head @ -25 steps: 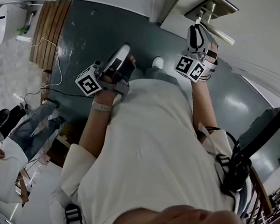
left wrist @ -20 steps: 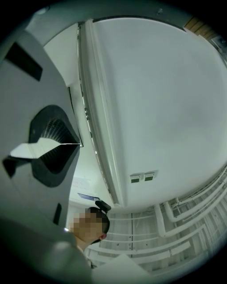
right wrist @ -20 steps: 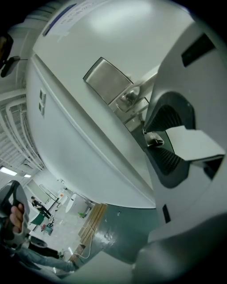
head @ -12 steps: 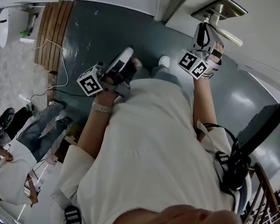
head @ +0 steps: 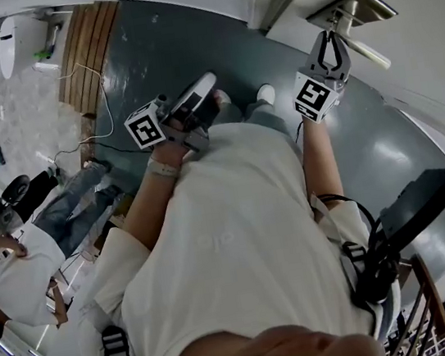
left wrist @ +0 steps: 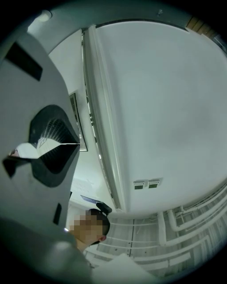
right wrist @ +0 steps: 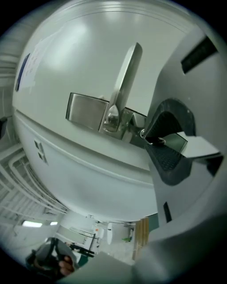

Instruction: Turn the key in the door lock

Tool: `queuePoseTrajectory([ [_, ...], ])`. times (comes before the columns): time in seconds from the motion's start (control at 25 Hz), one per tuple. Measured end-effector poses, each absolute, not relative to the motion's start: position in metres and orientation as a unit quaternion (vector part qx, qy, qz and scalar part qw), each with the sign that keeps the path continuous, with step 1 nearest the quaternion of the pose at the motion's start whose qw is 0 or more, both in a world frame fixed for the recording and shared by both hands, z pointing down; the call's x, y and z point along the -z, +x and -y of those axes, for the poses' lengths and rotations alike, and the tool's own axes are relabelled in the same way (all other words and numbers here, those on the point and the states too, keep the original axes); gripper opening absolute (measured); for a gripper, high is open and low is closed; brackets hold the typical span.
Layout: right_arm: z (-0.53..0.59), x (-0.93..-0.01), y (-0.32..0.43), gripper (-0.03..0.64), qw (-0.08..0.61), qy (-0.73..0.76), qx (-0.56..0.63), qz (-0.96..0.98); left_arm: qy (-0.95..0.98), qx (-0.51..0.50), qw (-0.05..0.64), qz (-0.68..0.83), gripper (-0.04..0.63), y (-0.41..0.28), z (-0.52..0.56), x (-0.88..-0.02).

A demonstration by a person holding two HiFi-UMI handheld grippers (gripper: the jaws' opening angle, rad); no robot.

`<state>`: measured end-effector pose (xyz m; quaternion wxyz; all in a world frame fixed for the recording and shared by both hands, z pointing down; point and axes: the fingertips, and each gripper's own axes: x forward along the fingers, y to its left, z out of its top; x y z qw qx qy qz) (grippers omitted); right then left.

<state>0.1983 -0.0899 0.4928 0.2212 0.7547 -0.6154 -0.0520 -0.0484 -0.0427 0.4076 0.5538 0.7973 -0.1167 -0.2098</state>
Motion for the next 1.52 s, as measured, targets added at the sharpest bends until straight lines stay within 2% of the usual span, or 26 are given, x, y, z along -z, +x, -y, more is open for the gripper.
queuePoseTrajectory([
  [0.16, 0.089, -0.492, 0.199, 0.063, 0.144, 0.767, -0.012, 0.625, 0.798, 0.212, 0.553, 0.115, 0.009, -0.051, 0.043, -0.409],
  [0.32, 0.088, -0.496, 0.208, 0.063, 0.052, 0.776, -0.092, 0.622, 0.775, 0.223, 0.581, 0.111, 0.009, -0.049, 0.043, -0.410],
  [0.48, 0.087, -0.495, 0.214, 0.063, -0.044, 0.771, -0.163, 0.614, 0.790, 0.223, 0.559, 0.112, 0.009, -0.050, 0.048, -0.408],
  [0.72, 0.088, -0.496, 0.221, 0.051, -0.230, 0.722, -0.286, 0.587, 0.768, 0.229, 0.587, 0.113, 0.009, -0.049, 0.047, -0.411],
  [0.92, 0.088, -0.495, 0.222, 0.051, -0.325, 0.680, -0.344, 0.560, 0.767, 0.230, 0.588, 0.115, 0.009, -0.051, 0.047, -0.411],
  [1.2, 0.084, -0.504, 0.223, 0.052, -0.420, 0.627, -0.418, 0.506, 0.761, 0.237, 0.592, 0.121, 0.009, -0.056, 0.046, -0.414],
  [1.52, 0.081, -0.517, 0.226, 0.040, -0.602, 0.473, -0.500, 0.405, 0.756, 0.241, 0.595, 0.124, 0.009, -0.055, 0.045, -0.417],
])
